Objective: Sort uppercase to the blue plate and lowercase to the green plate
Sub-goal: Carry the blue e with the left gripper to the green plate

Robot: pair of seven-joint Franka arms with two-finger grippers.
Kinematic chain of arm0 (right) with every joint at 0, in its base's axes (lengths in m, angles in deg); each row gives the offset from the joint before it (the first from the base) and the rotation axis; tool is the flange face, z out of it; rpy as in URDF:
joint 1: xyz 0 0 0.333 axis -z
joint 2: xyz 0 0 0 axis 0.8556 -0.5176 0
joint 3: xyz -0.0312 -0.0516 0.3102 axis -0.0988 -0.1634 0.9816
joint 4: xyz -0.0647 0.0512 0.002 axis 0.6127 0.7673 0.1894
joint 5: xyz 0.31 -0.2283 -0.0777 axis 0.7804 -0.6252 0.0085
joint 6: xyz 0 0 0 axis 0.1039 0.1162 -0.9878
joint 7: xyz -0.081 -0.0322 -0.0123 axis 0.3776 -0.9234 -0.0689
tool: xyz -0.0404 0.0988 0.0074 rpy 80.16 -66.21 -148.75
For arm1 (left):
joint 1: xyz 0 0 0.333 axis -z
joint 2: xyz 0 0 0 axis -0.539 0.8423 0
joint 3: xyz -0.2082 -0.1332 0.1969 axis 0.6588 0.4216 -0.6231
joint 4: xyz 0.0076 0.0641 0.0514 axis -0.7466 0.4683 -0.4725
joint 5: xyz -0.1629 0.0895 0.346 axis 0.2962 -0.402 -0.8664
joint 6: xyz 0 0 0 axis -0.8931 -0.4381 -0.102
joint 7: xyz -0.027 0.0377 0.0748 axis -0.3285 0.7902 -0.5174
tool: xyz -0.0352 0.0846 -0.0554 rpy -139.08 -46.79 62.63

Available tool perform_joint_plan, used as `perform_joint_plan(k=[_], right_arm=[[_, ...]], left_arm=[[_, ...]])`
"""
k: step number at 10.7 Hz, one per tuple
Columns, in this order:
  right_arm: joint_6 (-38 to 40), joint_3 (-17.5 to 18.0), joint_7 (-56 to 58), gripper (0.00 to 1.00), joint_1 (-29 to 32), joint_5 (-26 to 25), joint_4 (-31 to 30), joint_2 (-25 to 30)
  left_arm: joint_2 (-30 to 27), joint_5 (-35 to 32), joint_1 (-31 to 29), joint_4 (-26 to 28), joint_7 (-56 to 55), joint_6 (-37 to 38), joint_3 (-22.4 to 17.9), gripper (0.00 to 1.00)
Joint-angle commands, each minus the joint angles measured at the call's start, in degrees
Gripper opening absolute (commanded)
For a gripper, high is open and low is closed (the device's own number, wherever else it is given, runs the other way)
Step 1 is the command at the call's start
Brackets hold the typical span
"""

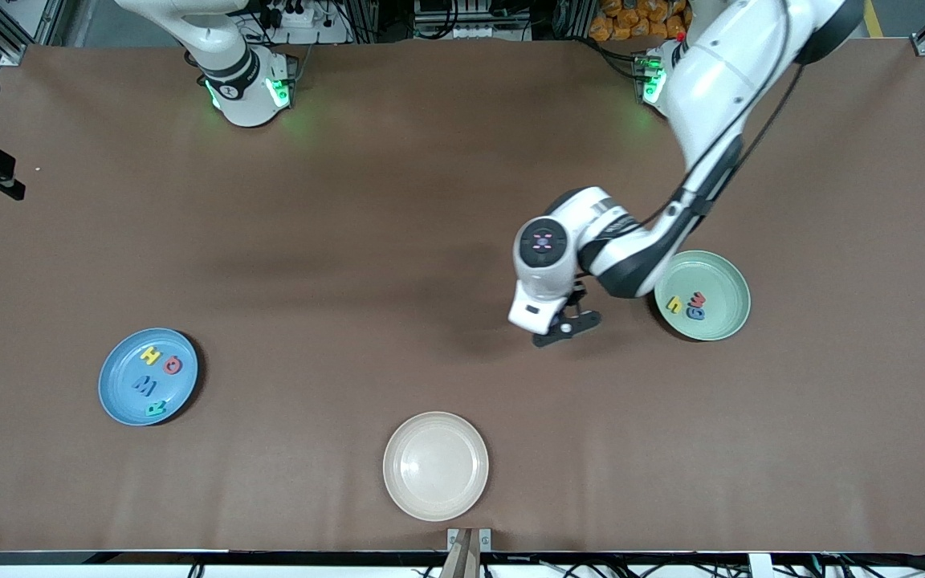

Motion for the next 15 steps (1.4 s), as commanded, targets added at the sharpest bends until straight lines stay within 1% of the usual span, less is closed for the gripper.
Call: perform_joint_plan(k=[1,2,4,5,6,8,9,10,11,13,15], right_arm=[[-0.4,0.7,-1.7,1.00,-0.7,-1.0,0.4,0.3],[-0.4,0.6,-1.7,1.00,-0.9,-1.0,0.3,0.3],[-0.4,0.5,-1.7,1.00,-0.7,-0.9,0.3,0.4],[-0.2,0.3,-2.1,1.00,-0.6,-0.4,0.3,0.5],[0.0,0.3,-4.0,1.00,-0.6,-0.3,0.3,0.5],[0.4,0.5,-6.8,1.00,-0.8,-0.2,0.0,0.8],[0.7,0.6,-7.5,1.00,-0.8,-0.1,-0.2,0.9],[1.5,0.6,-7.5,1.00,-0.8,-0.1,-0.2,0.9],[2.4,0.6,-7.4,1.00,-0.8,-0.1,-0.2,0.9],[2.5,0.6,-7.4,1.00,-0.9,0.0,-0.6,1.0],[2.5,0.6,-7.4,1.00,-0.9,0.0,-0.7,1.2]], left_arm=[[-9.4,0.9,-8.1,11.9,6.3,-0.2,3.9,0.00],[-11.3,0.9,-13.5,15.0,8.8,-0.6,7.3,0.00],[-12.9,-0.1,-26.9,20.6,13.2,-2.3,16.1,0.00],[-13.5,-0.5,-33.0,23.0,16.4,-3.2,19.5,0.00],[-14.3,-2.4,-38.3,25.7,18.8,-4.5,22.1,0.00],[-14.6,-7.3,-49.3,31.4,23.0,-10.0,26.3,0.00],[-14.3,-9.0,-52.9,32.9,25.9,-12.3,26.6,0.00],[-14.2,-9.1,-55.5,34.1,28.9,-14.1,26.5,0.00],[-14.1,-9.2,-57.0,35.0,30.5,-15.7,26.5,0.00],[-13.8,-9.2,-58.2,35.5,30.8,-16.5,26.5,0.00],[-13.5,-9.1,-58.6,35.5,30.5,-16.5,26.3,0.25]])
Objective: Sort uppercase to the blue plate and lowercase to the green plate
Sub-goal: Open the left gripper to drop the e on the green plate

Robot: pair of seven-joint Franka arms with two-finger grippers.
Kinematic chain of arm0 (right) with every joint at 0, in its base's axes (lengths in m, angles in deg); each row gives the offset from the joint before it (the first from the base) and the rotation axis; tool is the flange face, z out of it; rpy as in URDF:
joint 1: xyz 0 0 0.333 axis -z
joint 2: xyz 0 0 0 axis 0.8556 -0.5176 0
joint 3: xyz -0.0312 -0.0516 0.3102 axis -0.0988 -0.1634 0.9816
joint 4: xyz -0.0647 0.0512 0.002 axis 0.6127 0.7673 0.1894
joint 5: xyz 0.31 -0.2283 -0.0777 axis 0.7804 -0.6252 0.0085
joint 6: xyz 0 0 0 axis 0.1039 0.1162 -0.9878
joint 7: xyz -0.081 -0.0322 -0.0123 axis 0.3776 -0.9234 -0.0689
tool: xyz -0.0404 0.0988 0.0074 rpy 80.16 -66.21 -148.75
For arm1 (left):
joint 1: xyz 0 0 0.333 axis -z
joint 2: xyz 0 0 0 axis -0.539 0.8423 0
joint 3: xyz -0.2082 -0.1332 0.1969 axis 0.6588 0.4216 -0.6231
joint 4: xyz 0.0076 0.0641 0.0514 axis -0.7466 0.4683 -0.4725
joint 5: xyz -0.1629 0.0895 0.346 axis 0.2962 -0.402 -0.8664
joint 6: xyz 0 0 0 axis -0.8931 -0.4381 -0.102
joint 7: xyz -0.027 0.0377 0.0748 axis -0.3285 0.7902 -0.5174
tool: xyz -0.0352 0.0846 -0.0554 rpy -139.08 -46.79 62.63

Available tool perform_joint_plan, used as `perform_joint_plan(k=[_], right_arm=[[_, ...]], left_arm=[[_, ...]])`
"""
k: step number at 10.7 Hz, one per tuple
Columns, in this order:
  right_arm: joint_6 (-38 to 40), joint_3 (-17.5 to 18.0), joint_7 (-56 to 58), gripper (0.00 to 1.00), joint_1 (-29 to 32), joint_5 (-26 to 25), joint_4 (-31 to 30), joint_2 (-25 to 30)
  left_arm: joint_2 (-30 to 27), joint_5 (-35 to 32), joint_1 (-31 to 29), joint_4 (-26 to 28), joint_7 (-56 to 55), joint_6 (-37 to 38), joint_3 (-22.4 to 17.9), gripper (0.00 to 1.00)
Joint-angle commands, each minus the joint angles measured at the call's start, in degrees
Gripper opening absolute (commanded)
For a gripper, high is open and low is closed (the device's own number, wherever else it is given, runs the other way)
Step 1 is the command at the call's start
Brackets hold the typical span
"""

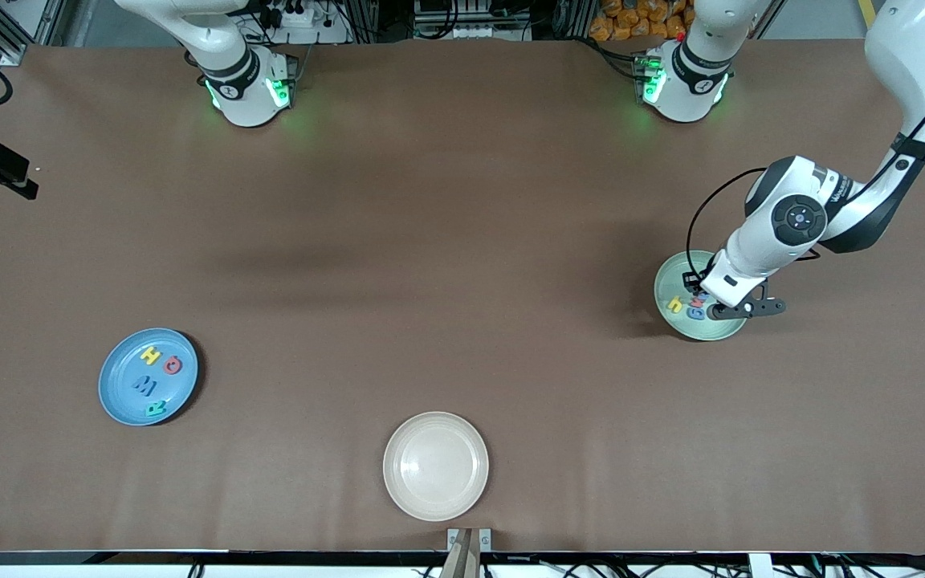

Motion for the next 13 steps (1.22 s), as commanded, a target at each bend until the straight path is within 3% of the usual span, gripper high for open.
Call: perform_joint_plan(k=[1,3,5,6,8,10,12,13], right_arm=[[0.5,0.1,-1.0,1.00,-0.2,0.0,-0.7,1.3],[0.5,0.2,-1.0,1.00,-0.7,0.0,-0.7,2.0],[0.4,0.1,-1.0,1.00,-1.0,0.0,-0.7,2.1],[0.3,0.1,-1.0,1.00,-1.0,0.0,-0.7,2.1],[0.3,0.2,-1.0,1.00,-1.1,0.0,-0.7,2.1],[0.4,0.2,-1.0,1.00,-1.1,0.0,-0.7,2.1],[0.4,0.3,-1.1,1.00,-1.2,0.8,-0.7,2.2],[0.5,0.4,-2.2,1.00,-1.9,2.6,-1.1,3.0]], left_arm=[[-1.4,-1.2,-2.2,1.4,-0.6,-1.0,1.1,0.34],[-1.6,-1.2,-3.4,1.4,-0.1,-1.0,1.2,0.50],[-2.6,-1.2,-3.9,1.3,0.1,-0.6,2.6,0.58],[-3.4,-1.0,-5.7,1.2,0.1,-0.3,4.8,0.60],[-3.5,-0.5,-14.3,-1.0,0.1,3.5,15.1,0.67],[-3.1,2.3,-18.5,-7.6,0.1,12.7,22.2,0.76],[-2.6,8.1,-18.4,-19.2,2.5,24.5,24.2,1.00],[-2.6,9.2,-18.2,-23.1,5.2,28.0,24.4,1.00]])
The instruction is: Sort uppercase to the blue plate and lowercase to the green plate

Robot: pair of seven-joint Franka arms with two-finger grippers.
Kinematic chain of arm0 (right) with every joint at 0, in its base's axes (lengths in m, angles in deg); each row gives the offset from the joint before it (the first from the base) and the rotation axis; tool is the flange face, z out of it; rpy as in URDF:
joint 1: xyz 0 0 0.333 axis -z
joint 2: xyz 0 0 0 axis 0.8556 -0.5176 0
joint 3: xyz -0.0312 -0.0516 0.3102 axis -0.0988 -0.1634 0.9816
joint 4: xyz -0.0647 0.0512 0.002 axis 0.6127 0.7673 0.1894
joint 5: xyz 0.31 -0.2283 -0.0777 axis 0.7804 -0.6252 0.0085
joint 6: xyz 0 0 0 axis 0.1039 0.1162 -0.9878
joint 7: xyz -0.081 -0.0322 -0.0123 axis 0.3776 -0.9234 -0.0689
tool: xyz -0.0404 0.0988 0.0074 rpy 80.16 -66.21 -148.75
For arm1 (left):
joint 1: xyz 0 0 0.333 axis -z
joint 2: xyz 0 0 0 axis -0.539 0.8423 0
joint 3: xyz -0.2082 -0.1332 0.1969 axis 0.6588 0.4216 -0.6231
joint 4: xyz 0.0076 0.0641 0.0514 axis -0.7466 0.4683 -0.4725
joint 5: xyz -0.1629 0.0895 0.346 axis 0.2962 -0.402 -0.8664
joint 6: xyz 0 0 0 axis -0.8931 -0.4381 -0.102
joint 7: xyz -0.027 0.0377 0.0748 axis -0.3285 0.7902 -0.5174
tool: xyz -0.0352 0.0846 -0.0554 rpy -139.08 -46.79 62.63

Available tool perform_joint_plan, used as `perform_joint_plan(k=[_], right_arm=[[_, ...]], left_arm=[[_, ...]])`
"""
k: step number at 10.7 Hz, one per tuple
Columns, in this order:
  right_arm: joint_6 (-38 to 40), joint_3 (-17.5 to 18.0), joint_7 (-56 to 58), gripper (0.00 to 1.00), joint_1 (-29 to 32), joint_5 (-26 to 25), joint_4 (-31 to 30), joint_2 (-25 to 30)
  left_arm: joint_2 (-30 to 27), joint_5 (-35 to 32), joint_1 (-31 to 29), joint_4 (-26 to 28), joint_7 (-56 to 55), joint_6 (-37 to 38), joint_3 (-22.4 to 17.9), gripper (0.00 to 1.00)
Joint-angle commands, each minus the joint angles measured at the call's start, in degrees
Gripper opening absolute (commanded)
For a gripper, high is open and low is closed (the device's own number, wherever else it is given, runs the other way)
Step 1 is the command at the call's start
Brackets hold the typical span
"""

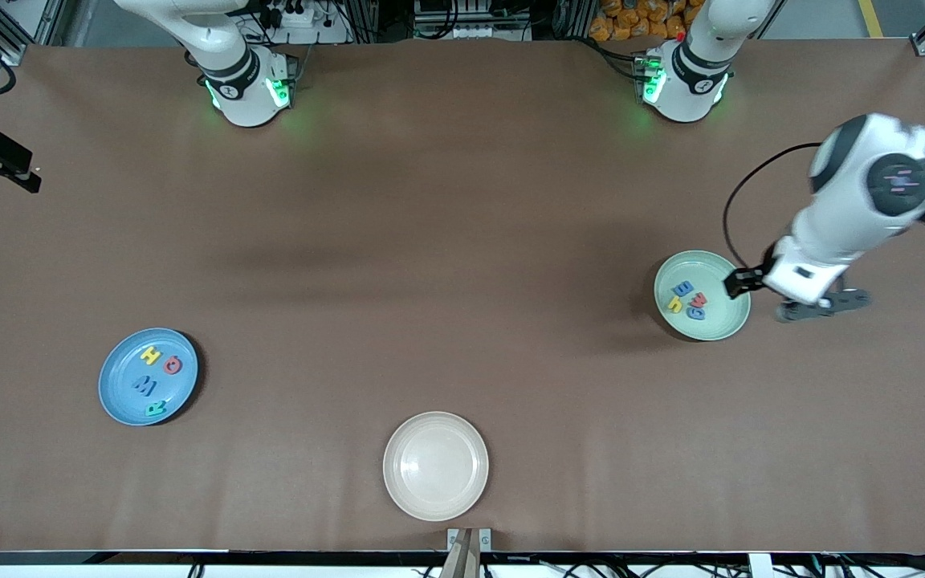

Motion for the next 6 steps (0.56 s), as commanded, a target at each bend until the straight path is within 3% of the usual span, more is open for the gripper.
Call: perform_joint_plan(k=[1,6], right_arm=[[0.4,0.2,-4.3,1.00,-1.5,1.9,-1.5,2.2],[-0.3,-0.2,-4.0,1.00,-1.0,1.0,-1.1,2.2]], left_arm=[[-0.6,3.2,0.3,-9.3,6.1,8.3,1.1,1.00],[-0.6,3.3,5.5,-21.0,8.0,18.8,0.9,1.00]])
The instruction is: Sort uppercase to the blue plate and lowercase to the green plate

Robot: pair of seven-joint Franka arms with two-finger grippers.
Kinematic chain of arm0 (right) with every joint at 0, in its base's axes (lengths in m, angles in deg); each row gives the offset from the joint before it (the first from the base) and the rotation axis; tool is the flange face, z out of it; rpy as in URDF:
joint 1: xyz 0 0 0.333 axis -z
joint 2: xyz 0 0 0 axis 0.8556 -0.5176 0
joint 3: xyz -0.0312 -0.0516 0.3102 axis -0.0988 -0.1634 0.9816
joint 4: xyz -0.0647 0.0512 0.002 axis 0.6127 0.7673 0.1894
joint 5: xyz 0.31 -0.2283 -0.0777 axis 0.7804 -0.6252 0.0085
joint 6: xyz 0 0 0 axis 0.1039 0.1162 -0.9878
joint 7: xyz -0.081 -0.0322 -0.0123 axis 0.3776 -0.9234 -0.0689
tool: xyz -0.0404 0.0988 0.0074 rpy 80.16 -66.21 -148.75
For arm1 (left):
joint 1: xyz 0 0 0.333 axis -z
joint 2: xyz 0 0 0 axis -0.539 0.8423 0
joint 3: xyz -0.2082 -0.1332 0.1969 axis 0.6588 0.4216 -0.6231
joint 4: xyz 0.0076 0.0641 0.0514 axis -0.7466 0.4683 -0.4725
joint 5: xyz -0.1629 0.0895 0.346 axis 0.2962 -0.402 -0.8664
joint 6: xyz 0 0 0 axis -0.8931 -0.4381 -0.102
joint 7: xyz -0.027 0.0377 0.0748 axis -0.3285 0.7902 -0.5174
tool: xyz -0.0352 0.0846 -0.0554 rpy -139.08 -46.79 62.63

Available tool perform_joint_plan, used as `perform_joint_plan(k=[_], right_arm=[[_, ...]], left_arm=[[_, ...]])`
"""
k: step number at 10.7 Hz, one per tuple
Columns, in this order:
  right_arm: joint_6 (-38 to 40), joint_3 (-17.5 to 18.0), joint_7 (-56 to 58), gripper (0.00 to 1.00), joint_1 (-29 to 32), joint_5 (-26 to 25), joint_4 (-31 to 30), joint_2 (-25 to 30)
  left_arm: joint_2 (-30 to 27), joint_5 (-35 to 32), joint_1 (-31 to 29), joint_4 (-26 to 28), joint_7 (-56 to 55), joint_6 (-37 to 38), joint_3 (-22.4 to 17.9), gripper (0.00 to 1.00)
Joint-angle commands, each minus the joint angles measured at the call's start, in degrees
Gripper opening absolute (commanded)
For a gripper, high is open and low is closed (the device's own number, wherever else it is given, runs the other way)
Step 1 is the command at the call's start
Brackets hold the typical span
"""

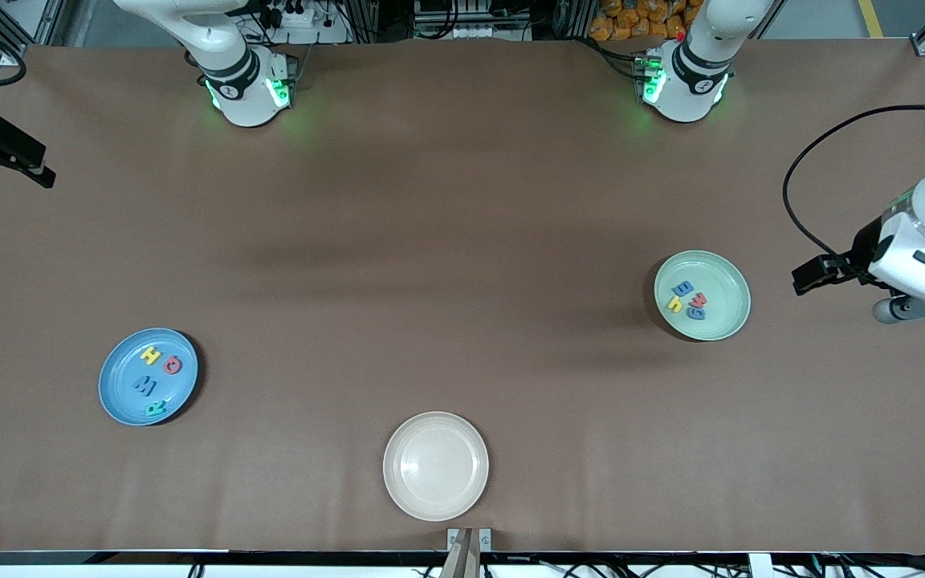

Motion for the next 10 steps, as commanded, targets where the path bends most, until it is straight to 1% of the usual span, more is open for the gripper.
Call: perform_joint_plan(k=[1,2,4,6,7,8,10], right_arm=[[-0.4,0.1,-0.8,1.00,0.3,-1.1,-0.9,1.4],[-0.4,0.1,-0.8,1.00,0.3,-1.2,-0.9,1.4],[-0.4,0.2,-0.8,1.00,0.2,-1.1,-0.9,1.4],[-0.5,0.2,-0.8,1.00,0.2,-1.2,-0.8,1.2],[-1.4,0.2,-0.8,1.00,0.2,-1.2,-0.8,1.0],[-2.7,0.2,-0.9,1.00,0.1,-1.2,-0.8,0.6],[-3.5,0.2,-1.3,1.00,-0.1,-1.2,-0.7,-0.2]], left_arm=[[-0.6,1.5,2.7,-4.5,1.3,4.3,-0.3,1.00],[-0.8,1.5,3.2,-4.9,1.3,4.5,-0.3,1.00],[-0.4,1.4,5.4,-8.0,1.5,6.3,-0.7,1.00],[-0.5,1.1,5.7,-9.4,6.9,6.3,-1.4,1.00],[-0.9,1.6,7.0,-9.8,8.6,6.3,-3.7,1.00],[-1.8,2.1,12.5,-10.6,8.8,6.6,-9.4,1.00],[-5.1,8.7,23.0,-14.0,11.1,7.9,-23.1,1.00]])
